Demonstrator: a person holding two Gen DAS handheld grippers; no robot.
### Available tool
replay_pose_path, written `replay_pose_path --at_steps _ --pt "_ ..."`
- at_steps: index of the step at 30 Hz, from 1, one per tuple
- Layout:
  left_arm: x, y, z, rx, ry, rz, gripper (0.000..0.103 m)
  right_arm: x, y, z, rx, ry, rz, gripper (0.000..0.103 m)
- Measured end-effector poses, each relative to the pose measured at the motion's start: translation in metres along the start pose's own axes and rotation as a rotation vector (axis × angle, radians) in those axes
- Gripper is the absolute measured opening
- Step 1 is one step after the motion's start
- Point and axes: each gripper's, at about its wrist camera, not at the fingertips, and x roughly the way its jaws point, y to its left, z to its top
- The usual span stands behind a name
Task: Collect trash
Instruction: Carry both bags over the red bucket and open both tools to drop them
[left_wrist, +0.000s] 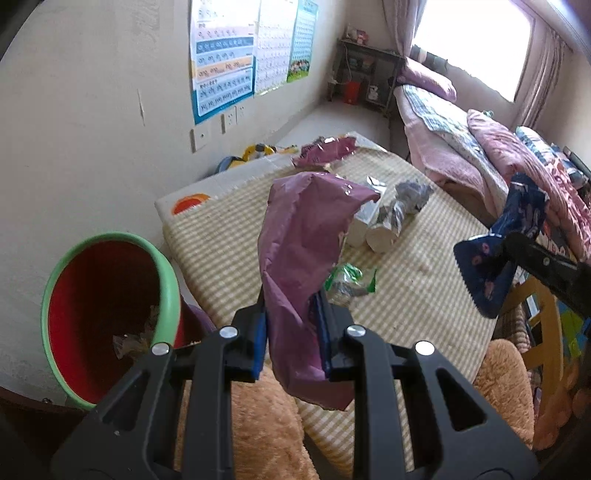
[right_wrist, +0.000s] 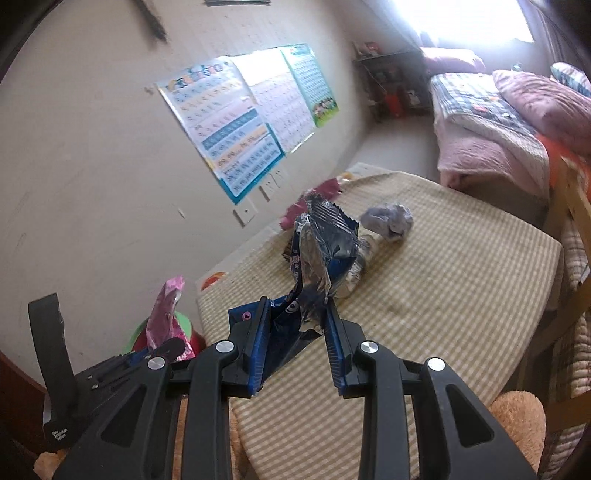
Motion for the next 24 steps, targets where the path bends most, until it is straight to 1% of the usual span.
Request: replay_pose_path --at_steps 8,15,20,24 --pt "-0.002 0.014 0.001 -0.024 -0.014 0.022 0.021 -0.002 0.020 0.001 -0.086 -0.019 -0.037 0.028" --pt "-0.005 0.021 0.001 -0.040 -0.028 0.039 0.021 -0.002 0.036 0.006 -0.149 -0.036 -0.052 0.028" --pt "-0.006 0.027 0.002 -0.050 -0.036 0.049 0.021 -0.001 0.040 0.007 -0.161 -0.034 -0.045 0.028" --pt "-0.012 0.027 0.002 -0.040 -0.064 0.068 0.021 -0.001 0.044 0.005 -0.175 -0.036 -0.037 0.028"
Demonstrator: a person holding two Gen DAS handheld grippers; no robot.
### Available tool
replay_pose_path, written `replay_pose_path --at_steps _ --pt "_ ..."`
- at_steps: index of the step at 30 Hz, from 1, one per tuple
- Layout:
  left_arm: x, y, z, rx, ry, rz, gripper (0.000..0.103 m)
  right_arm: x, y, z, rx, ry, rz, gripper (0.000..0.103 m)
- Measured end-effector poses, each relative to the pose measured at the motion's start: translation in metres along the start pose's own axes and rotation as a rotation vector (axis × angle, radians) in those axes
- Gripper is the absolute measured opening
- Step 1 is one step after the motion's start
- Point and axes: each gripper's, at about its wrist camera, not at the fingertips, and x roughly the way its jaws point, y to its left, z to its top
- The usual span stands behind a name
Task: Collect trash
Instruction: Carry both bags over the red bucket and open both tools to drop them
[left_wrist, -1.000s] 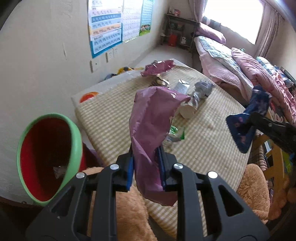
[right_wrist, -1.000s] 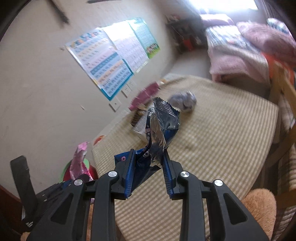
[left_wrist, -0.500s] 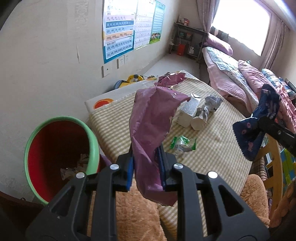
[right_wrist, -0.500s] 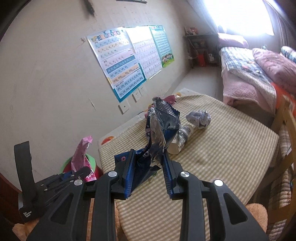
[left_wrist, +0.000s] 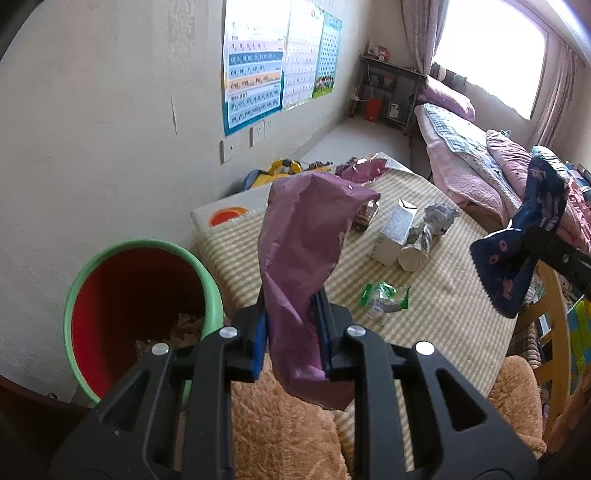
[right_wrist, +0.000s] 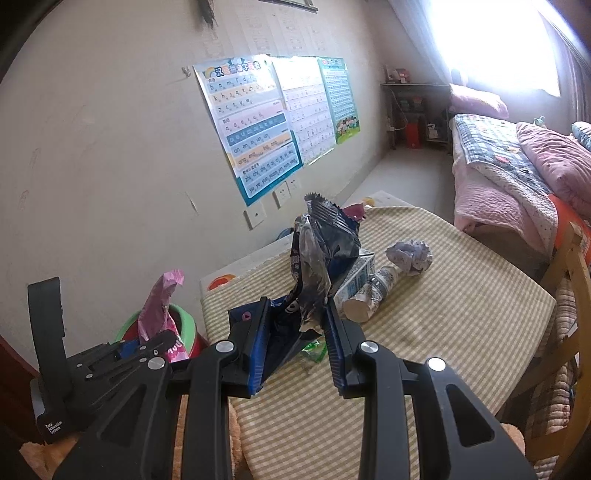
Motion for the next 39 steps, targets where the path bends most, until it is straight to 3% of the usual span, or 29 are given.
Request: replay_pose_path --at_steps 14,39 --pt "-0.005 0.016 0.001 -0.021 -0.030 0.016 0.021 0.011 0.017 -0.002 -0.036 0.032 0.024 0.028" --pt "-0.002 0.114 -0.013 -0.197 -0.011 0.101 0.022 0.063 0.109 -0.019 -0.218 0.157 0.134 0.028"
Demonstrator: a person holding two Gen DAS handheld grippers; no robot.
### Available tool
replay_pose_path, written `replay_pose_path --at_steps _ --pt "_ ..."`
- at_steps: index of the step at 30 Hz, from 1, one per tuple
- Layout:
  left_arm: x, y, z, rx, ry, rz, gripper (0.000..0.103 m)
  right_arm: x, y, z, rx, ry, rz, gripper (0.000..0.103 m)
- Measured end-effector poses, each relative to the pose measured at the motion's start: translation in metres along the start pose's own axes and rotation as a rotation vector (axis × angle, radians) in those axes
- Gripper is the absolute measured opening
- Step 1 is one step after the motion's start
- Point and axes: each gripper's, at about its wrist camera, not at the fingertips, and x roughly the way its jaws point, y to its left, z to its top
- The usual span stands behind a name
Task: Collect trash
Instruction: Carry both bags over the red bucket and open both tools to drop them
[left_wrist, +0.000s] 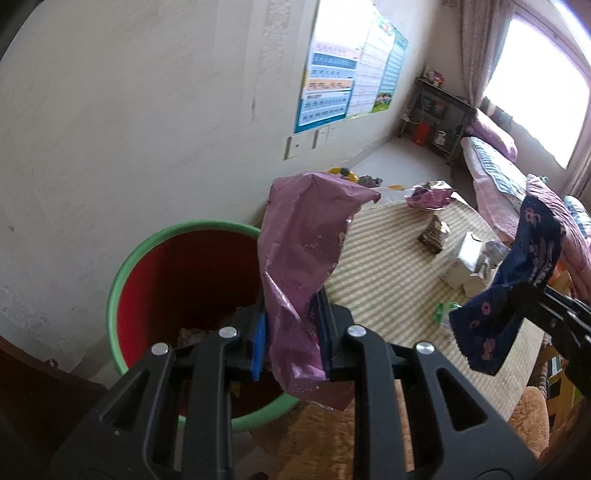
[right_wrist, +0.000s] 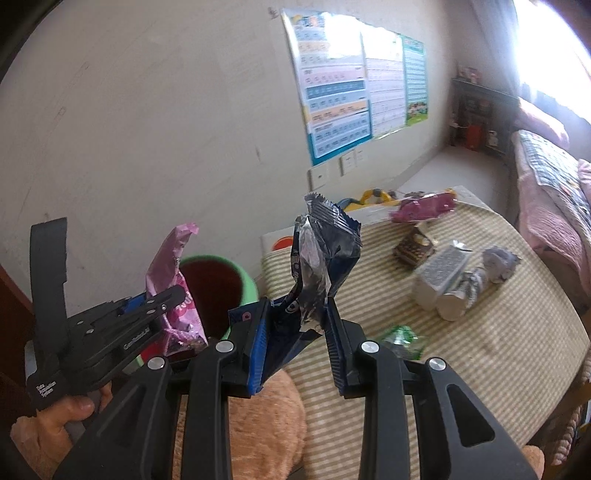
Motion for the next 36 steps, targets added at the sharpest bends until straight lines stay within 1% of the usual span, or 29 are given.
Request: replay_pose_path --at_steps 7,13,26,35,36 --pt "0.009 0.042 -0.005 -0.074 0.030 0.075 0.022 0.025 0.020 0.002 -0.031 0.049 0.060 0.029" --pt "0.014 0.066 -0.010 -0.109 0.050 0.114 0.022 0.045 0.039 0.004 -0.065 0.085 0.098 0.030" --pt "0.033 0.093 -0.023 -0.155 0.110 0.156 0.022 0.082 0.073 0.009 -0.126 0.138 0.147 0.031" --pt "0.041 0.102 -0.025 -0.176 0.132 0.167 0.022 0.101 0.087 0.010 -0.150 0.162 0.161 0.031" --pt "0.042 0.103 -0.025 -0.177 0.132 0.169 0.023 0.102 0.087 0.010 -0.149 0.163 0.163 0.033"
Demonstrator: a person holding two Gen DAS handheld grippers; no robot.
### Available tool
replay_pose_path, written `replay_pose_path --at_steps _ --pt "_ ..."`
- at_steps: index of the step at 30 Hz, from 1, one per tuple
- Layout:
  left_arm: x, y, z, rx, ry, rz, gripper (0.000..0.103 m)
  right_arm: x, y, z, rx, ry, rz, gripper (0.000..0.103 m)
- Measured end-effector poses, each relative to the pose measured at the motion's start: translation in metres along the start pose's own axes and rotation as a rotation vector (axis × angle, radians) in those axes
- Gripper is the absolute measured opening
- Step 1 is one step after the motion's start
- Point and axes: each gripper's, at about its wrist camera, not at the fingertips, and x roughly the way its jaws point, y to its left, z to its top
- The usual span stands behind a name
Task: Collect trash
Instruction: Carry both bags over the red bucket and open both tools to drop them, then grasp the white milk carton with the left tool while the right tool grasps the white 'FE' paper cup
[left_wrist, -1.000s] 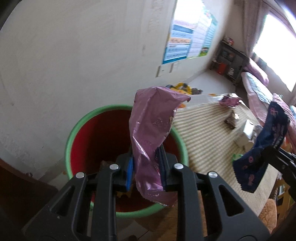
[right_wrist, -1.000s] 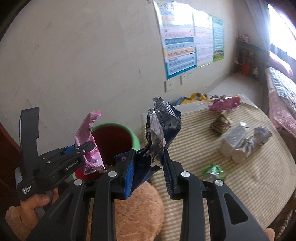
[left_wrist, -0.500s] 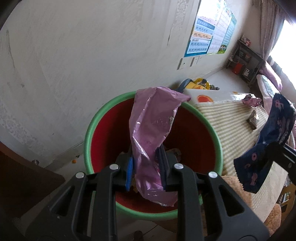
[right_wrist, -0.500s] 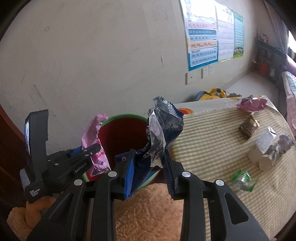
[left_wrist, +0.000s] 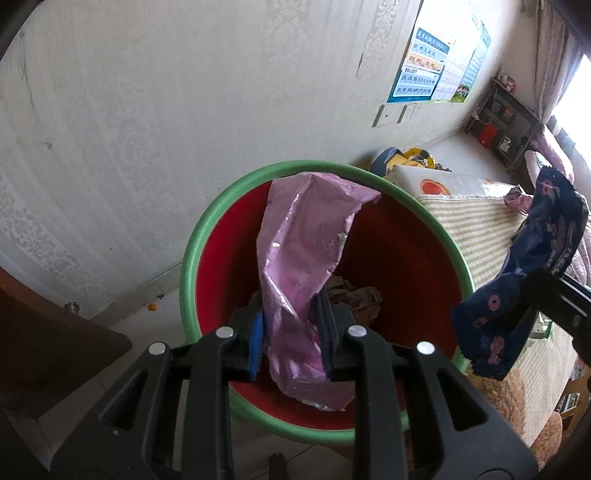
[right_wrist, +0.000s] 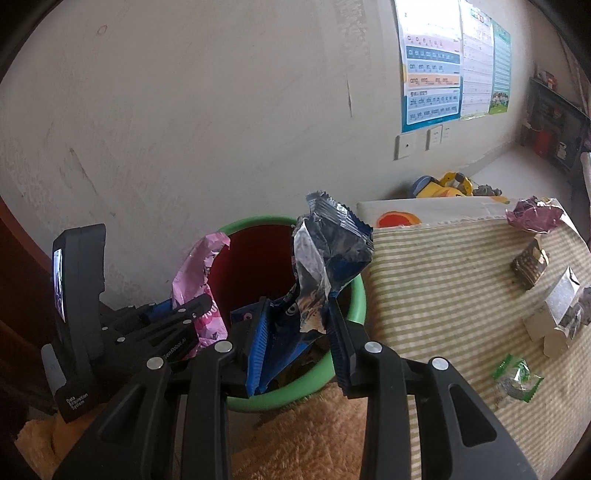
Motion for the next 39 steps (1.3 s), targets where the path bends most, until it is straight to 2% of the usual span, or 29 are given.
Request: replay_pose_path --at_steps 1,2,3,4,5,9,13,16,18,23,25,28,30,32,35,36,37,39 --pt "0.001 0.001 0.000 -0.002 0.002 0.003 0.026 0.001 0.000 0.001 0.002 0.001 0.003 0.038" --pt "0.002 0.001 0.000 -0.003 0.005 0.004 0.034 0.002 0.000 0.000 0.008 0.001 0.010 0.042" --pt "0.002 0.002 0.000 -0.008 0.006 0.004 0.046 0.002 0.001 -0.001 0.013 -0.002 0.013 0.051" --pt "0.002 0.003 0.000 -0.012 0.004 0.003 0.051 0.002 0.001 -0.001 0.020 -0.008 0.015 0.057" --pt "0.002 0.003 -0.001 -0.019 0.000 0.003 0.055 0.002 0.000 -0.002 0.023 -0.010 0.015 0.058" --pt "0.002 0.002 -0.002 -0.012 0.004 0.011 0.060 -0.001 -0.005 -0.003 0.040 -0.007 0.006 0.059" --pt "0.001 -0.003 -0.002 -0.002 0.002 0.013 0.064 -0.013 -0.023 -0.006 0.085 -0.035 -0.014 0.066" --pt "-0.002 -0.010 -0.001 0.021 -0.002 0.010 0.064 -0.029 -0.054 -0.012 0.150 -0.064 -0.073 0.067" --pt "-0.003 -0.013 -0.001 0.032 -0.008 0.011 0.064 -0.042 -0.091 -0.019 0.229 -0.078 -0.143 0.067" --pt "-0.007 -0.027 -0.001 0.062 -0.012 0.007 0.064 -0.086 -0.193 -0.039 0.481 -0.160 -0.336 0.067" --pt "-0.009 -0.036 -0.002 0.079 -0.013 0.002 0.064 -0.100 -0.240 -0.051 0.620 -0.181 -0.413 0.067" --pt "-0.011 -0.049 -0.004 0.104 -0.013 -0.006 0.064 -0.103 -0.287 -0.065 0.800 -0.167 -0.413 0.068" --pt "-0.014 -0.061 -0.006 0.130 -0.011 -0.014 0.065 -0.093 -0.311 -0.070 0.875 -0.130 -0.390 0.068" --pt "-0.017 -0.071 -0.008 0.160 -0.011 -0.020 0.067 -0.078 -0.321 -0.072 0.897 -0.093 -0.353 0.068" --pt "-0.023 -0.085 -0.010 0.197 -0.019 -0.021 0.067 -0.059 -0.324 -0.068 0.880 -0.055 -0.351 0.068" --pt "-0.025 -0.088 -0.010 0.202 -0.020 -0.024 0.067 -0.054 -0.326 -0.068 0.885 -0.048 -0.339 0.066" --pt "-0.028 -0.092 -0.010 0.209 -0.022 -0.025 0.067 -0.049 -0.328 -0.070 0.890 -0.045 -0.323 0.056" --pt "-0.032 -0.099 -0.011 0.225 -0.025 -0.025 0.067 -0.044 -0.335 -0.073 0.911 -0.063 -0.238 0.044"
